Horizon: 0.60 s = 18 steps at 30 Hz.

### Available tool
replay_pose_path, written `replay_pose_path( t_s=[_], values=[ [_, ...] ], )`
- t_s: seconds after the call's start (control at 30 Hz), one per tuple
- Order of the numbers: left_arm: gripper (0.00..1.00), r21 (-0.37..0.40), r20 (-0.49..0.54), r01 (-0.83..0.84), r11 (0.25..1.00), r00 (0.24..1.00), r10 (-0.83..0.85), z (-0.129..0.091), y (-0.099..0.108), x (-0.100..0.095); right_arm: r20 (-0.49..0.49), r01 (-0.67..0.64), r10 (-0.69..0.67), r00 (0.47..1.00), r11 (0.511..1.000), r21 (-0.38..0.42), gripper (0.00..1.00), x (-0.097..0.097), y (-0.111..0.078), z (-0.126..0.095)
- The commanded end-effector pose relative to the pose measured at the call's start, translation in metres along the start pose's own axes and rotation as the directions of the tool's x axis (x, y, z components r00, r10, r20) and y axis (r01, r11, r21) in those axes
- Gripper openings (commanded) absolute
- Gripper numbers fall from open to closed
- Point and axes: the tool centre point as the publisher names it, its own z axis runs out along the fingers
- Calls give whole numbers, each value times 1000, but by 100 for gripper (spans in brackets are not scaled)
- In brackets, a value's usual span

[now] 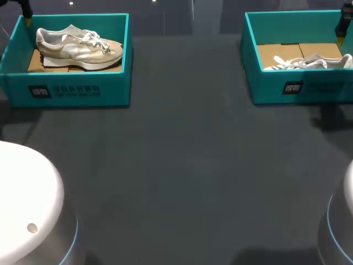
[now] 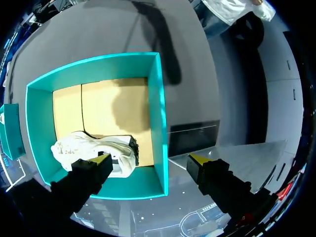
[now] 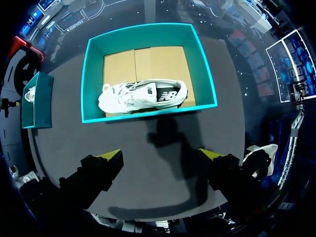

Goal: Take the shoe out of the shoebox, open the shoe tongue, remove and reinsert the insole, then place the shoe into the shoebox

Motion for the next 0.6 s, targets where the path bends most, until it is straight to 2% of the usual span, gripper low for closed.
replay_pose_path(
  t_s=[0.03, 0.27, 0.6],
  values=[
    [100, 45, 5, -9, 999, 1000, 8, 10, 46, -3, 0, -1, 1, 1000, 1000, 0, 100, 0, 0, 0],
    [100, 48, 11, -30, 998, 1000, 29, 27, 61, -18, 0, -1, 1, 1000, 1000, 0, 100, 0, 0, 0],
    [100, 73, -1, -56, 996, 998, 56, 49, 61, -34, 0, -1, 1, 1000, 1000, 0, 100, 0, 0, 0]
  ],
)
